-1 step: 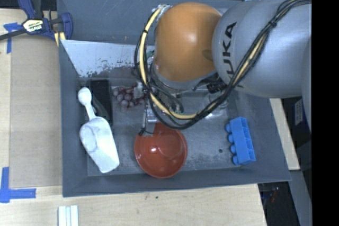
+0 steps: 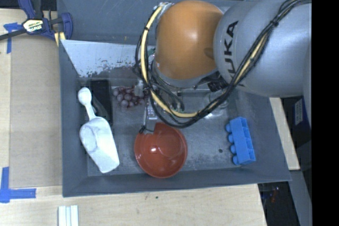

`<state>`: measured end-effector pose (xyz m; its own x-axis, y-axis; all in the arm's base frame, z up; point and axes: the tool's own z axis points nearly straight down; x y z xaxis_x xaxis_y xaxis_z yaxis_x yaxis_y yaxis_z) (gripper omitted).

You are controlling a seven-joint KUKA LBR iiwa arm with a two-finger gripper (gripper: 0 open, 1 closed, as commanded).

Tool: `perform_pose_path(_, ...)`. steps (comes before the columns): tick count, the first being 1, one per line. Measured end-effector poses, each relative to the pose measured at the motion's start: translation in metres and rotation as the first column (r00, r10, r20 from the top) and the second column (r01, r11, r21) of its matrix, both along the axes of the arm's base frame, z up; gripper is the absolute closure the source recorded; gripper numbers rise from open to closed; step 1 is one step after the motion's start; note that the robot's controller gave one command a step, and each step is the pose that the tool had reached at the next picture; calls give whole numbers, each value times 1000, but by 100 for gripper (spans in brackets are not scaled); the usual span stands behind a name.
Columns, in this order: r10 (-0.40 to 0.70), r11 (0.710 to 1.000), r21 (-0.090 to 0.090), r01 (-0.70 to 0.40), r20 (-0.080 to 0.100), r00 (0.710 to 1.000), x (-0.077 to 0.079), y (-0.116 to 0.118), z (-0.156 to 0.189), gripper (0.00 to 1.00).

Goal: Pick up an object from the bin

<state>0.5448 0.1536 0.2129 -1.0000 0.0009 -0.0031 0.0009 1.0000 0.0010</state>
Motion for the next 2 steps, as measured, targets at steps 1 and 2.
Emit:
perform_pose_path(1, -19, 1000, 2, 19, 5, 1000, 74, -24, -143, 0)
perform_pose_path(2, 198, 980, 1, -198, 18, 980, 84, -11, -63, 0)
